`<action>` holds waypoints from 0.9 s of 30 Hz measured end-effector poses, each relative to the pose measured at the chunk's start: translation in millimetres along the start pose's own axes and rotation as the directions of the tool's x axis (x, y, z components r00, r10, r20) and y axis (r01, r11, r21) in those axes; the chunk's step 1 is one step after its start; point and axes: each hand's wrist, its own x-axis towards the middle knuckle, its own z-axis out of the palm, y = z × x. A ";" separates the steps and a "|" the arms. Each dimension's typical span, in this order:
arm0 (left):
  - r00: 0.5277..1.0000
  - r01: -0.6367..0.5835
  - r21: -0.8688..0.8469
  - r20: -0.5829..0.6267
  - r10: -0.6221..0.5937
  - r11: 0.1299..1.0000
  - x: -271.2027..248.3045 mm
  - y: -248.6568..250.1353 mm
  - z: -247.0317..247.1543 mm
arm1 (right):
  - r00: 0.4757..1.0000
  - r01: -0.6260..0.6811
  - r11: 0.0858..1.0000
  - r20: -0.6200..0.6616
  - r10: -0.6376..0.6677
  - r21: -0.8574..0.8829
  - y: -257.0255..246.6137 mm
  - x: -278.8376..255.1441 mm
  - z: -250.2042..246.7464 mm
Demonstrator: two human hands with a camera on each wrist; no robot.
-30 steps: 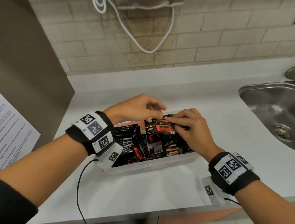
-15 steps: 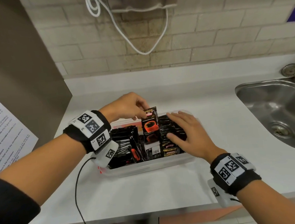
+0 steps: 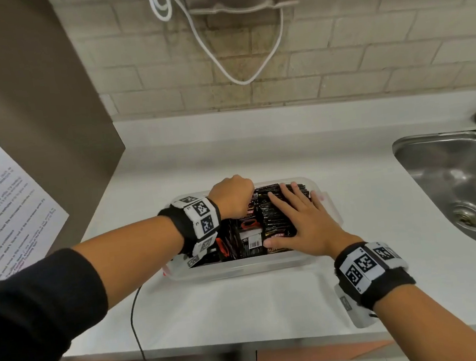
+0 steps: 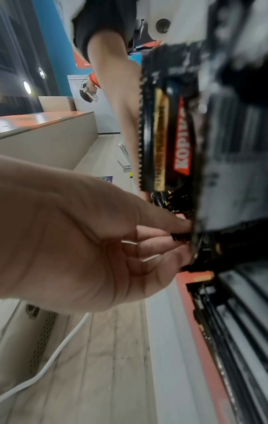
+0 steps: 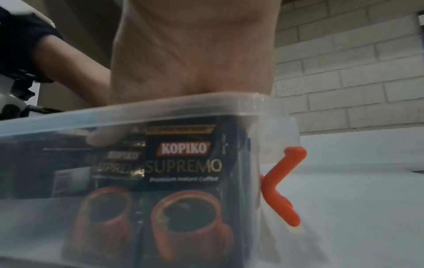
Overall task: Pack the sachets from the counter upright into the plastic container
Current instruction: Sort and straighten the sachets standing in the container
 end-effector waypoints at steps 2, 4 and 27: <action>1.000 -0.002 0.057 -0.012 0.002 0.998 2.0 2.4 4.2 | 1.000 0.001 1.000 -0.017 -0.001 -0.001 1.0 1.8 1.2; 1.000 -0.006 0.099 -0.017 0.007 0.995 2.5 2.7 6.6 | 0.999 0.007 1.000 -0.048 -0.007 0.006 1.1 1.1 3.1; 0.785 -0.088 -0.068 0.610 0.111 0.994 -9.5 14.5 7.0 | 0.994 -0.002 1.000 -0.110 0.001 -0.007 0.7 0.7 7.6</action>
